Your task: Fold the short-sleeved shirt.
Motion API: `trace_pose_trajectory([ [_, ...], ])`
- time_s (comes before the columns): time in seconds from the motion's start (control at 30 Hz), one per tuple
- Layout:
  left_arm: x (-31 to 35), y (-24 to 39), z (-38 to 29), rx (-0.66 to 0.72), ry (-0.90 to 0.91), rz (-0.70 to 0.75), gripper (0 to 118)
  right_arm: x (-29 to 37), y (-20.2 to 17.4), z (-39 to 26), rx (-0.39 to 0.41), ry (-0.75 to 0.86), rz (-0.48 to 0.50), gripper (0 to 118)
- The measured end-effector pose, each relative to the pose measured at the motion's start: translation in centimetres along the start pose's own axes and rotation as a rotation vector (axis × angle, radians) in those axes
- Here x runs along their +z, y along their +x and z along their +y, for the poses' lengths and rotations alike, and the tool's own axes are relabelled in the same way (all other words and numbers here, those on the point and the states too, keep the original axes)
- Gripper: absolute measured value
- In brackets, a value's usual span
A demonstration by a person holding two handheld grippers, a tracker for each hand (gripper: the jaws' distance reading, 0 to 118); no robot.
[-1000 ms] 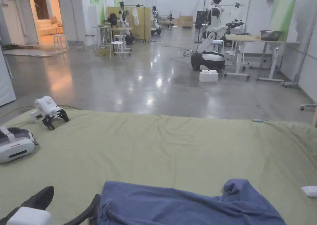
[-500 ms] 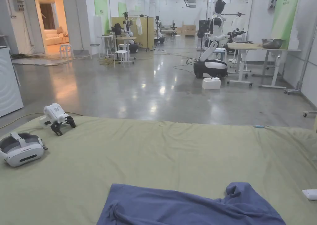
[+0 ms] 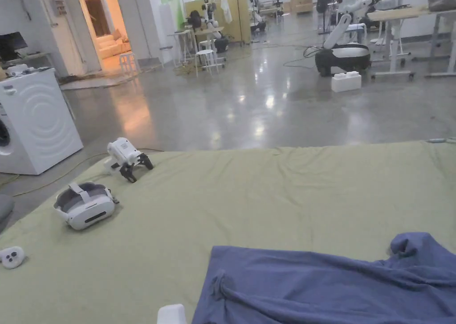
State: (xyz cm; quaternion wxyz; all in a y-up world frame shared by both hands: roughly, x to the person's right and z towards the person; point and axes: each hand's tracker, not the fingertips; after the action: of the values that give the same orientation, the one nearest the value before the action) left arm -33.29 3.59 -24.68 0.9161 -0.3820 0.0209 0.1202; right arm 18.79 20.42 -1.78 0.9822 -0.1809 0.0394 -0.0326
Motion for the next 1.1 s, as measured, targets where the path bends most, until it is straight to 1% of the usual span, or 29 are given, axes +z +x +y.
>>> trace_pose_trajectory([
  [0.03, -1.4, 0.0, 0.0, 0.004, -0.014, 0.025, 65, -0.2, 0.3, -0.2, 0.007, -0.014, -0.028, 0],
  [0.07, -2.5, 0.1, 0.0, -0.001, -0.042, 0.052, 59, -0.4, 0.5, -0.4, 0.004, -0.031, -0.041, 0],
  [0.1, -3.1, 0.4, 0.0, -0.014, -0.05, 0.062, 48, -0.8, 0.9, -0.6, -0.003, -0.051, -0.052, 0],
  [0.13, -2.5, 1.1, 0.0, -0.032, -0.029, 0.082, 23, -1.2, 1.2, -0.8, -0.01, -0.068, -0.059, 0],
  [0.17, -2.1, 1.7, 0.1, -0.071, 0.002, 0.078, 2, -1.7, 1.4, -1.1, -0.013, -0.075, -0.069, 0],
  [0.23, -2.7, 3.1, 0.2, -0.188, -0.012, 0.091, 2, -3.9, 2.3, -1.8, -0.045, -0.122, -0.078, 0],
  [0.27, -3.1, 3.5, 0.0, -0.204, -0.046, 0.128, 2, -5.8, 2.8, -2.2, -0.061, -0.146, -0.085, 0],
  [0.3, -3.5, 3.6, -0.1, -0.205, -0.054, 0.118, 2, -8.0, 3.5, -2.7, -0.072, -0.17, -0.085, 0],
  [0.33, -3.6, 3.4, -0.1, -0.198, -0.049, 0.121, 2, -10.8, 4.3, -3.3, -0.085, -0.223, -0.099, 8],
  [0.4, -3.5, 3.1, 0.2, -0.183, -0.057, 0.114, 2, -16.8, 6.0, -4.8, -0.152, -0.333, -0.124, 68],
  [0.43, -3.4, 3.0, 0.3, -0.178, -0.059, 0.109, 2, -20.1, 7.2, -6.0, -0.203, -0.369, -0.116, 80],
  [0.47, -3.5, 2.9, 0.3, -0.174, -0.063, 0.104, 2, -22.7, 8.0, -7.0, -0.209, -0.37, -0.135, 77],
  [0.53, -3.1, 3.0, 0.6, -0.164, -0.066, 0.099, 2, -27.1, 8.4, -8.4, -0.126, -0.429, -0.261, 75],
  [0.57, -3.1, 3.0, 0.6, -0.164, -0.067, 0.098, 2, -28.7, 8.6, -9.1, -0.118, -0.485, -0.261, 69],
  [0.6, -3.1, 3.1, 0.6, -0.166, -0.067, 0.1, 2, -29.4, 8.6, -9.5, -0.142, -0.526, -0.213, 70],
  [0.63, -3.2, 3.2, 0.4, -0.145, -0.086, 0.076, 2, -28.7, 8.2, -9.0, -0.111, -0.469, -0.224, 68],
  [0.67, -3.3, 3.0, 0.5, -0.148, -0.083, 0.078, 2, -28.1, 7.9, -8.3, -0.09, -0.447, -0.211, 46],
  [0.7, -3.3, 3.0, 0.5, -0.15, -0.081, 0.079, 2, -27.7, 7.7, -7.9, -0.086, -0.455, -0.2, 17],
  [0.73, -3.1, 3.0, 0.6, -0.151, -0.08, 0.079, 2, -27.2, 7.4, -7.8, -0.065, -0.446, -0.184, 9],
  [0.8, -2.1, 2.6, 1.0, -0.145, -0.075, 0.065, 0, -27.1, 7.1, -7.2, -0.051, -0.464, -0.185, 9],
  [0.87, 0.1, 2.0, 1.3, -0.127, -0.043, 0.05, 0, -25.7, 6.9, -6.5, -0.028, -0.432, -0.203, 9],
  [0.93, 2.8, 1.0, 1.6, -0.084, -0.026, 0.038, 0, -23.9, 6.7, -5.5, -0.036, -0.41, -0.252, 9],
  [1.0, 5.1, 0.2, 1.3, -0.041, -0.063, 0.036, 0, -21.8, 6.4, -4.8, -0.045, -0.415, -0.241, 9],
  [1.1, 9.3, -0.1, -1.5, -0.092, -0.05, 0.034, 0, -17.7, 6.1, -5.3, -0.019, -0.42, -0.237, 9],
])
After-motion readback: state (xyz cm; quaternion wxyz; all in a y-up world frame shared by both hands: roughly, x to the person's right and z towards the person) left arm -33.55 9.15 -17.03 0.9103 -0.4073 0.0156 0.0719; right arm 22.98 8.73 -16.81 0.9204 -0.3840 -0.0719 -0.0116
